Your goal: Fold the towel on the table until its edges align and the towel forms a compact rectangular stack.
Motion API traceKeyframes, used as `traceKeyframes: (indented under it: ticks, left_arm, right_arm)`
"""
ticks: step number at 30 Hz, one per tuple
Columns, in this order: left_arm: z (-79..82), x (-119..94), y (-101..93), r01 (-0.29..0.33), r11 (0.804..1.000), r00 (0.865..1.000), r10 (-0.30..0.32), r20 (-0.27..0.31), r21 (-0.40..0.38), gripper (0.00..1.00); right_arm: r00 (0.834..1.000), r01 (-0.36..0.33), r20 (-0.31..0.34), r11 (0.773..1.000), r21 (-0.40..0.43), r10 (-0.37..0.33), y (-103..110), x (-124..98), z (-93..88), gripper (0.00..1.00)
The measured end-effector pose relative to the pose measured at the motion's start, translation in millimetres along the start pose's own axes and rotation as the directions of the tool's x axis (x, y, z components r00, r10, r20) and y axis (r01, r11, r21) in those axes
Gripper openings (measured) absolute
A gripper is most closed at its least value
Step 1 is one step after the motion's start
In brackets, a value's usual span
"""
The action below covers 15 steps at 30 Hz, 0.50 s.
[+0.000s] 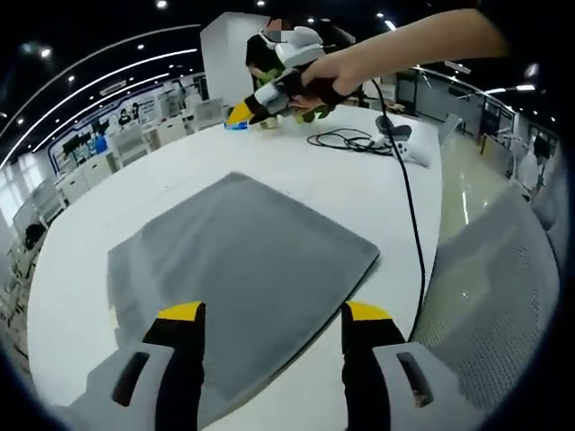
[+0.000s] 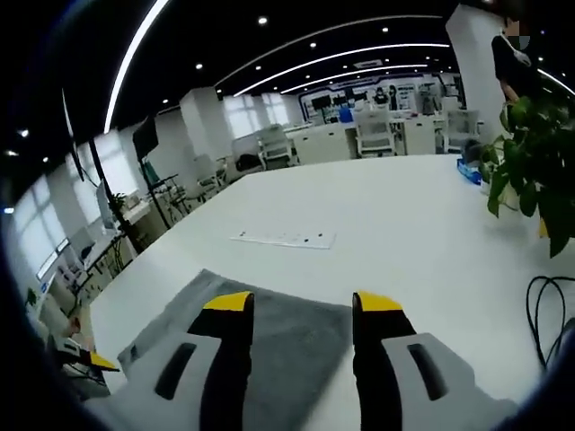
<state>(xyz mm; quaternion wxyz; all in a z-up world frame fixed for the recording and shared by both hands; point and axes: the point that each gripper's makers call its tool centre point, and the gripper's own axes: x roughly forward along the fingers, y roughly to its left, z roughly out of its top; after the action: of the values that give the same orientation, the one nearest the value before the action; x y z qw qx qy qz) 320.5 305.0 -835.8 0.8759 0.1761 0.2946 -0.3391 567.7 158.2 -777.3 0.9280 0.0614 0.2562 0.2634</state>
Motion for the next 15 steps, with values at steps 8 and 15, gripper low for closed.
traceKeyframes:
  ticks: [8, 15]
  left_arm:
    - [20.2, 20, -29.6, 0.070, 0.996, 0.997, -0.071, 0.008, 0.062, 0.56]
    - [25.9, 43, -61.1, 0.158, 0.978, 0.988, -0.156, -0.024, 0.140, 0.52]
  right_arm:
    - [0.999, 0.023, -0.032, 1.000, -0.009, -0.023, -21, -4, -10.9, 0.42]
    - [0.999, 0.032, -0.038, 0.999, 0.006, -0.032, -32, -2, -20.3, 0.38]
